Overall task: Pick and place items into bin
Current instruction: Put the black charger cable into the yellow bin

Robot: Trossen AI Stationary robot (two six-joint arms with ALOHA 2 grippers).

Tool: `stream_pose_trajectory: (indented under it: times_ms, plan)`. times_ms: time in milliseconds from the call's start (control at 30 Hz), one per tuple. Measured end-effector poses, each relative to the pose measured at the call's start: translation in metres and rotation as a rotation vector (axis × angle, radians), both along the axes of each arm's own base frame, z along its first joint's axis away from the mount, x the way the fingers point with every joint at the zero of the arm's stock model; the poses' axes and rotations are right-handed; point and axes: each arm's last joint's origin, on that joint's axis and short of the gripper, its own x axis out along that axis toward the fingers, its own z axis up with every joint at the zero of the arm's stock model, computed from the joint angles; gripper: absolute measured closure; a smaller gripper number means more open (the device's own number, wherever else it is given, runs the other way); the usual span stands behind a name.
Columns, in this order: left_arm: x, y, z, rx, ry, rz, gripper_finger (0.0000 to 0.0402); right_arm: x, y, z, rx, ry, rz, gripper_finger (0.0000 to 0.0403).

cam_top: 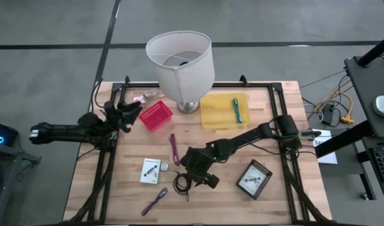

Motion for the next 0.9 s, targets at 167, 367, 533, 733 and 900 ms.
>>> stream_pose_trajectory:
  times_ms: [167, 367, 533, 733, 900]
  plan:
    - [0.002, 0.000, -0.002, 0.000, 0.017, 0.000, 0.0191, 0.006, 0.002, -0.009, -0.018, -0.009, 0.024, 0.0184]
    - [0.003, 0.000, -0.002, 0.000, 0.019, 0.001, 0.0191, 0.014, 0.010, -0.019, -0.040, -0.030, 0.072, 0.0184]
    - [0.003, 0.000, -0.002, 0.000, 0.020, 0.001, 0.0191, 0.015, 0.014, -0.024, -0.056, -0.033, 0.091, 0.0184]
    - [0.003, 0.000, -0.002, 0.000, 0.021, 0.000, 0.0191, 0.015, 0.013, -0.025, -0.157, -0.065, 0.062, 0.0194]
    - [0.003, 0.000, -0.002, 0.000, 0.020, 0.000, 0.0191, 0.014, 0.015, -0.027, -0.181, -0.079, 0.099, 0.0216]
